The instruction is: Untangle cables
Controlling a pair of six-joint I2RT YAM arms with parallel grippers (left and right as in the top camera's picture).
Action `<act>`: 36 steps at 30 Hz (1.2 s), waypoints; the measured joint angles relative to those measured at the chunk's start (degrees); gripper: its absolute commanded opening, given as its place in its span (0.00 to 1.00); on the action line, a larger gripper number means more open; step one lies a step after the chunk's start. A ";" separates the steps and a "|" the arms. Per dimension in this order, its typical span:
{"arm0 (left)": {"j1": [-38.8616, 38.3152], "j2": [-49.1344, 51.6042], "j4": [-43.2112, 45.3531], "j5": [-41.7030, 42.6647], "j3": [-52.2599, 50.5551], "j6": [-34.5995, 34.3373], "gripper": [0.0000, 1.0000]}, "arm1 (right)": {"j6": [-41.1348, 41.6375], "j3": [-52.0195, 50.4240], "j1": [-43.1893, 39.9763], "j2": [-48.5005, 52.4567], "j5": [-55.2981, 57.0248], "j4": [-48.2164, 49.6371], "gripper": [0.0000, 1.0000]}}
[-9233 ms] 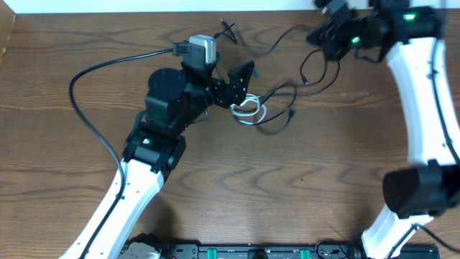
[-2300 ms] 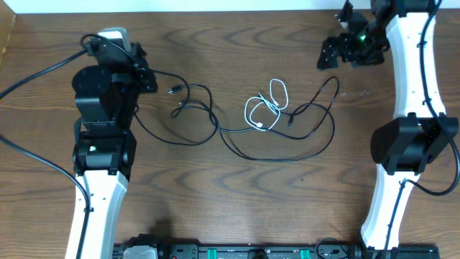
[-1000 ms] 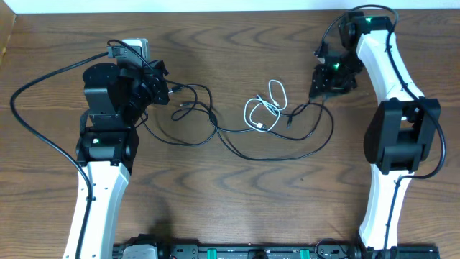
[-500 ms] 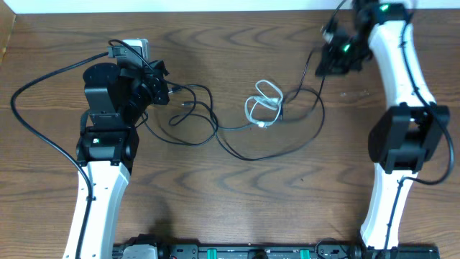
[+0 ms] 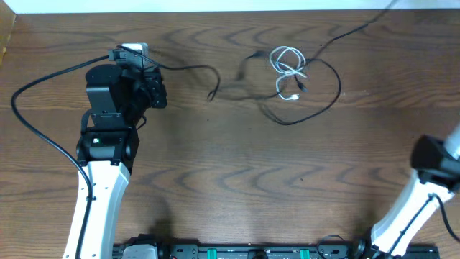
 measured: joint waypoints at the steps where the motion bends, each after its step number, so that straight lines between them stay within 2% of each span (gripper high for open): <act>1: 0.00 0.00 -0.46 -2.01 0.00 0.42 0.07 | 1.27 0.59 -2.38 -0.79 -0.50 0.98 0.01; 5: 0.02 0.00 -0.87 -11.82 0.00 1.86 0.08 | 4.59 1.22 -10.16 -1.92 -3.78 1.81 0.01; 10: 0.02 0.00 -0.07 -25.73 0.00 2.56 0.07 | 5.68 0.50 -15.80 -1.51 -5.88 0.61 0.01; 23: 2.01 0.02 5.31 -53.68 0.00 2.93 0.08 | 4.35 0.44 -19.56 -1.46 -6.75 -1.27 0.01; 30: 7.74 0.02 5.29 -59.17 0.00 1.99 0.07 | 0.59 0.44 -20.83 -1.46 -4.61 -6.54 0.01; 36: 8.37 0.02 4.90 -59.60 0.00 1.16 0.08 | -1.57 0.44 -20.92 -1.46 -3.87 -8.35 0.01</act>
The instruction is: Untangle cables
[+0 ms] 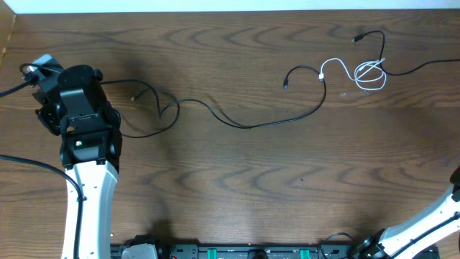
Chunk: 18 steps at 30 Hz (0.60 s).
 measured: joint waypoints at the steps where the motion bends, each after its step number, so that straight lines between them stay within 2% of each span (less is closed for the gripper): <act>1: 0.33 0.00 0.46 -0.42 0.00 -0.02 0.08 | -0.22 0.00 0.00 0.00 0.00 -0.22 0.01; 5: 4.13 0.26 3.72 -4.02 0.00 -0.20 0.08 | -0.85 0.00 0.00 0.00 0.13 -1.53 0.01; 11: 14.47 0.33 5.05 -9.31 0.00 -0.44 0.08 | -1.75 0.00 0.33 0.00 0.20 -2.40 0.01; 18: 25.20 0.37 5.20 -11.06 0.00 -0.63 0.08 | -1.92 0.00 2.16 0.00 0.20 -2.60 0.01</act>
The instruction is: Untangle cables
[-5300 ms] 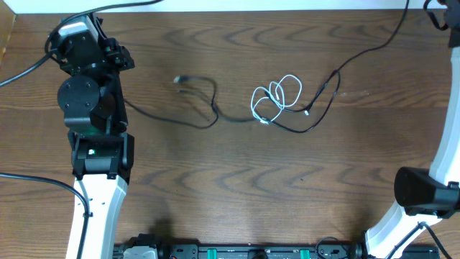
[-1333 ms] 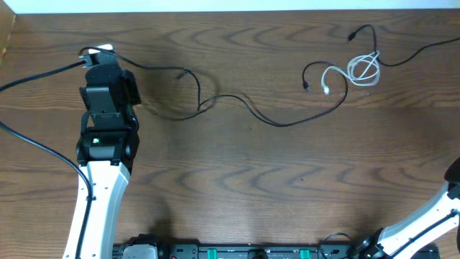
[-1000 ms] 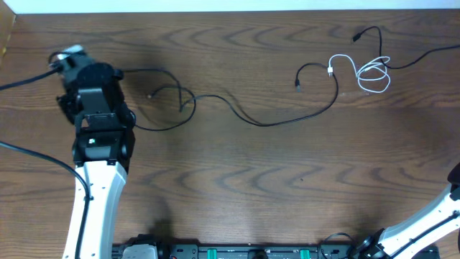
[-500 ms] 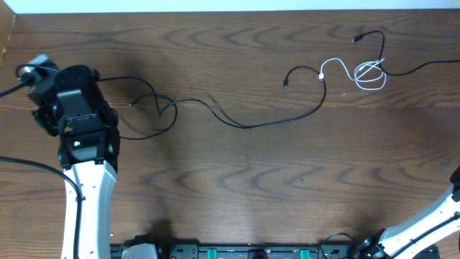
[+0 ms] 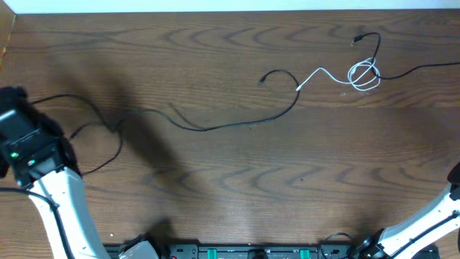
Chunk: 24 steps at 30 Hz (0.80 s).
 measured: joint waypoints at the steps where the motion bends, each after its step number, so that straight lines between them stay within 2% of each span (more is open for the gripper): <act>1: 1.07 0.00 -0.02 -0.04 0.00 -0.04 0.08 | 0.00 0.00 0.24 0.00 0.07 -0.02 0.01; 11: 11.80 0.04 5.66 -2.78 0.00 -0.24 0.08 | -0.52 0.00 3.69 0.00 2.93 -0.42 0.01; 14: 13.40 0.04 3.63 -0.35 0.00 -0.24 0.08 | -0.85 0.00 4.46 0.00 3.61 -0.46 0.01; 18: 11.43 0.07 -2.91 12.57 0.00 -0.26 0.08 | -1.09 0.00 5.33 0.00 4.13 -0.46 0.01; 24: 5.77 0.68 -4.48 38.60 0.00 -0.24 0.10 | -1.14 0.00 6.69 0.00 4.52 -0.44 0.01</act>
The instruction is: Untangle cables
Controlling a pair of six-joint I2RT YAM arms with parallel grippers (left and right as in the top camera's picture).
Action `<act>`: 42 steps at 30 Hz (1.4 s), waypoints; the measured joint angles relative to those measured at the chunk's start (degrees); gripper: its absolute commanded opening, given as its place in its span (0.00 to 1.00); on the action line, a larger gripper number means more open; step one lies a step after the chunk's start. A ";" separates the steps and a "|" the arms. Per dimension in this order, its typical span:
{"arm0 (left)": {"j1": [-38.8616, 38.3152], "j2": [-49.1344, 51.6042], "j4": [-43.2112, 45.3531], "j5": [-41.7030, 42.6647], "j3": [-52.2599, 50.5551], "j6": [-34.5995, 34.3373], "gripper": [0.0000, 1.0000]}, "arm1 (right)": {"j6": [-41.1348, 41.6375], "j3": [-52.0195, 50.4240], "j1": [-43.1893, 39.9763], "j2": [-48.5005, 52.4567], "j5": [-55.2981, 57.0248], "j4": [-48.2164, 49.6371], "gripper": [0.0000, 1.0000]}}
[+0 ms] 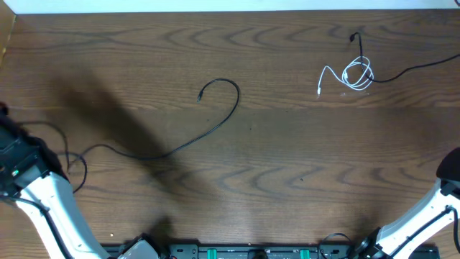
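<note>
A long black cable (215, 126) lies loose across the middle of the table. Its plug end (200, 96) curls near the centre and its other end runs toward my left arm (25, 169) at the lower left edge. A white cable (353, 73) sits coiled at the upper right, apart from the long black one. A second black cable (402, 70) passes through the white coil and runs off the right edge. Of my right arm (442, 201) only the lower links show at the bottom right. Neither gripper's fingers are in the frame.
The dark wooden table (287, 180) fills the view, with its far edge (230, 10) along the top. A thin black lead (50, 133) loops beside the left arm. A rail with fittings (237, 252) runs along the near edge.
The long black cable's plug end has moved left, from beside the white cable to the table's centre, and it is free of the white one. The white cable's loose end has drawn in toward its coil.
At first the cables lay bunched right of centre, my left arm at the upper left with a black cable running to it. Then that arm stood at the far left with the cable stretched out, the white coil further right. Now the long black cable lies apart.
</note>
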 measured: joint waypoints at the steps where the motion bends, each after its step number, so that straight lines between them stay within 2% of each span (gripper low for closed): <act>1: -0.90 0.20 0.00 4.09 0.00 0.00 0.22 | -0.02 0.00 0.17 0.00 0.00 -0.02 0.01; 4: -3.74 1.05 -0.20 15.26 0.00 -0.17 0.45 | -0.13 0.00 0.74 0.00 -0.02 -0.22 0.01; 5: -4.66 1.49 -0.48 18.51 0.00 -0.13 0.57 | -0.15 0.00 0.76 0.00 -0.02 -0.24 0.01; 6: -5.57 1.95 -0.90 21.66 0.00 -0.02 0.77 | -0.15 0.00 0.90 0.00 0.00 -0.26 0.01; 7: -6.58 2.51 -1.55 24.90 0.00 0.39 0.91 | -0.15 0.00 0.92 0.00 0.00 -0.28 0.01; 8: -7.58 3.06 -2.27 27.39 0.00 1.07 0.96 | -0.15 0.00 0.96 0.00 0.02 -0.33 0.01; 13: -13.31 5.70 -6.38 35.63 0.00 5.22 0.97 | -0.15 0.00 1.25 0.00 0.07 -0.61 0.01; 19: -19.87 5.77 -14.16 38.95 0.00 10.56 0.97 | -0.68 0.00 1.29 0.00 0.17 -1.95 0.01; 25: -21.35 5.77 -26.32 39.67 0.00 8.33 0.98 | -1.18 0.00 1.29 0.00 0.22 -2.21 0.01; 32: -21.35 5.64 -30.03 34.88 0.00 5.49 0.98 | -1.92 0.00 1.29 0.00 0.24 -2.36 0.01; 37: -22.77 2.64 -31.34 44.76 0.00 7.61 0.98 | -1.97 0.00 1.29 0.00 0.22 -2.62 0.01; 42: -31.67 -0.48 -37.94 55.69 0.00 12.00 0.98 | -1.97 0.00 1.29 0.00 0.26 -2.99 0.01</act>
